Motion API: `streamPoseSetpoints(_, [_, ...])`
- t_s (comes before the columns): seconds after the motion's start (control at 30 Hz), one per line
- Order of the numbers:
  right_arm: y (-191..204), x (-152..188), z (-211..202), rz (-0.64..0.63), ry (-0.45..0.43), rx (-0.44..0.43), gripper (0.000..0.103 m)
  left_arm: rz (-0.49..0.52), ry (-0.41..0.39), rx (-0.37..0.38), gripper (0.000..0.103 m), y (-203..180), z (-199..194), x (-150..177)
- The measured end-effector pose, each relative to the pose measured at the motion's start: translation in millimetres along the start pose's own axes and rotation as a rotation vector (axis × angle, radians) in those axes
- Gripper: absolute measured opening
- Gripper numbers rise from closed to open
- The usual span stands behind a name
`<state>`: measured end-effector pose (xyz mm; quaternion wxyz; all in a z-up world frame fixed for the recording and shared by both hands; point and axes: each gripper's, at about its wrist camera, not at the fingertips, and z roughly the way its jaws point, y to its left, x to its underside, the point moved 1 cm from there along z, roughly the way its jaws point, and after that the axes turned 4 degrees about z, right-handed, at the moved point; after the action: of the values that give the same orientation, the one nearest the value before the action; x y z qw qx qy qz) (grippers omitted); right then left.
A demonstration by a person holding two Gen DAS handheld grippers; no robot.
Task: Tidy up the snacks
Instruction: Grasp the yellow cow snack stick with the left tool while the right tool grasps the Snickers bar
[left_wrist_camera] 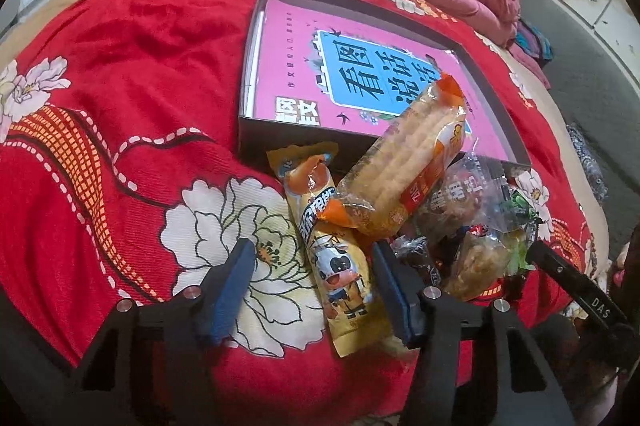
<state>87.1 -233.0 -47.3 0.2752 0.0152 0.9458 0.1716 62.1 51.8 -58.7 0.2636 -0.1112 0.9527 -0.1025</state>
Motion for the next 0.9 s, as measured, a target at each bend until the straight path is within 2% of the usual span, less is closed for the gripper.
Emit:
streamPoseSetpoints(0.2, [-12,-1,1,0.102,0.026,-0.055,0.055,0.009,-0.003,0.001,0.062,-3,0,1])
streamPoseSetpoints(0.27, [-13,-3,5,0.121,0.037,-0.065,0.049,0.016,-0.002,0.0,0.061,-5,1,0])
streamPoseSetpoints(0.47, [1,-10,18,0.068,0.054,-0.056,0.041,0.026,-0.001,-0.004,0.058,-8,5,-1])
streamPoseSetpoints(0.5, [3,-11,21,0.062,0.056,-0.052,0.04,0.026,-0.001,-0.006,0.055,-8,5,-1])
streamPoseSetpoints(0.53, [4,-13,23,0.055,0.055,-0.048,0.04,0.029,-0.001,-0.011,0.045,-8,6,-3])
streamPoseSetpoints(0.57, [3,-13,24,0.051,0.055,-0.045,0.039,0.031,0.0,-0.014,0.041,-8,7,-3])
streamPoseSetpoints(0.9, [-4,-18,17,0.021,0.015,-0.049,0.033,0.014,0.018,0.022,0.018,3,8,-5])
